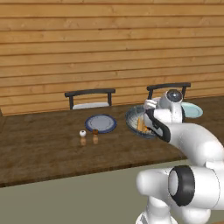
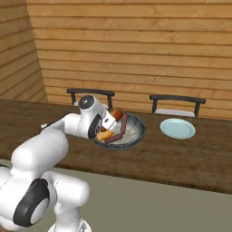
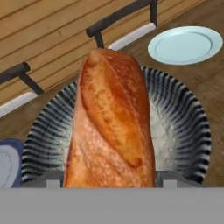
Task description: Place one bun and one sausage from the bowl on each plate.
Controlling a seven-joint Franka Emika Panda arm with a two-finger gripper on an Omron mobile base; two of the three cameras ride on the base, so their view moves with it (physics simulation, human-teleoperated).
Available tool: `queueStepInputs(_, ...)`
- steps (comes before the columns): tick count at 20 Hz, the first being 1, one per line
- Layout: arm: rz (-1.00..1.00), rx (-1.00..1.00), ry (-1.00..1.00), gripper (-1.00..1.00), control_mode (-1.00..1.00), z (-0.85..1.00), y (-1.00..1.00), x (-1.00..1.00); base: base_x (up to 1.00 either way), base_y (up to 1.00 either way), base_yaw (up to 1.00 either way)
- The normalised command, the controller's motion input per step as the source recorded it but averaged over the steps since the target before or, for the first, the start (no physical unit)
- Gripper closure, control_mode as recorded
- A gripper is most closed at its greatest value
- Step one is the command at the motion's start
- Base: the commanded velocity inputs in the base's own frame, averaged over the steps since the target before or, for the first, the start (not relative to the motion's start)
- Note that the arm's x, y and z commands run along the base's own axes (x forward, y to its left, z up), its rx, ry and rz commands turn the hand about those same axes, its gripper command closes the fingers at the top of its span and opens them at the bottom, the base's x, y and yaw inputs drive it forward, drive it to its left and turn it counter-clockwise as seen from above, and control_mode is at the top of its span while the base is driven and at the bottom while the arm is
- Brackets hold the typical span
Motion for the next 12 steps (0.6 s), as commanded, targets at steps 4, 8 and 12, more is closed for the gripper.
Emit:
queueStepInputs(4,0.18,0.0,0.0,1.0,-1.0,0.96,1.0,-0.16,0.0,0.0,0.0)
queueStepInputs(8,0.18,0.0,0.07,1.0,-1.0,0.75,1.0,-0.02,0.0,0.0,0.0)
queueStepInputs(12,0.16,-0.09,0.17,1.0,-1.0,-0.09,1.0,0.11,0.0,0.0,0.0)
